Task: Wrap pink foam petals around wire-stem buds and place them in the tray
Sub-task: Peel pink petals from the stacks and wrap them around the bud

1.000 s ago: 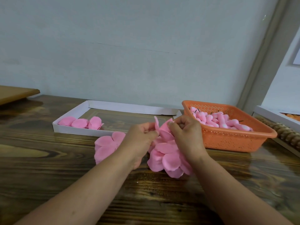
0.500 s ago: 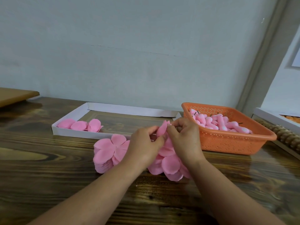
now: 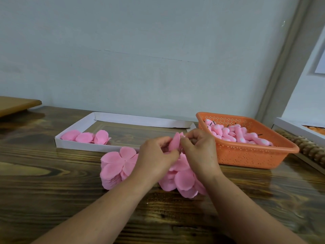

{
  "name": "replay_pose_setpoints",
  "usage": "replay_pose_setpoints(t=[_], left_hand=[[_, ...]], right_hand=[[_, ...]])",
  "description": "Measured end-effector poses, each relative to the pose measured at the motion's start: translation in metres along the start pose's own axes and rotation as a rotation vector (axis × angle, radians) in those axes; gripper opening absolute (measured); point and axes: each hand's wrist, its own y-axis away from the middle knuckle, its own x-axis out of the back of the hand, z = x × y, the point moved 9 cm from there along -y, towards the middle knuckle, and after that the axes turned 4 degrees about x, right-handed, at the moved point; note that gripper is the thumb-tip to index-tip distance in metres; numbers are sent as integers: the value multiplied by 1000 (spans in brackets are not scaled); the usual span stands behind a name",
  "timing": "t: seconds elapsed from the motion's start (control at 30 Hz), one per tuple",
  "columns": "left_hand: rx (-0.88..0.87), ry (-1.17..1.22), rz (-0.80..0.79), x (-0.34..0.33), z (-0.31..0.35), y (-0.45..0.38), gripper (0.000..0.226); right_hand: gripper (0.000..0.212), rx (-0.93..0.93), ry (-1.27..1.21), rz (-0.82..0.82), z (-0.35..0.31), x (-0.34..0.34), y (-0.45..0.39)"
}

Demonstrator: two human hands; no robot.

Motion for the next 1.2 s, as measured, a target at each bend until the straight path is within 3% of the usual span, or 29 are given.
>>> replay_pose_setpoints(t=[0.2,0.47,0.73,1.0,1.13,1.2], left_hand=[[10,-148,76,6,0,-2,17],[192,33,95,16,-14,-4,28],[177,-35,158,23,-11,-6,34],[245,286,95,18,-14,-2,42],[301,534,91,17,-18,-4,28],[301,545,96,18,-20,-4,15]], right_hand=[[26,11,17,-20,-1,-1,-1],[24,-37,-59,-194,-6,-2,-3],[21,62,8,-204,-18,-9,0],[18,14,-60,-113,-10,2,-2],[18,31,-75,-138,-14,1,-2],[18,30,-69,-134,-14,2,-2]])
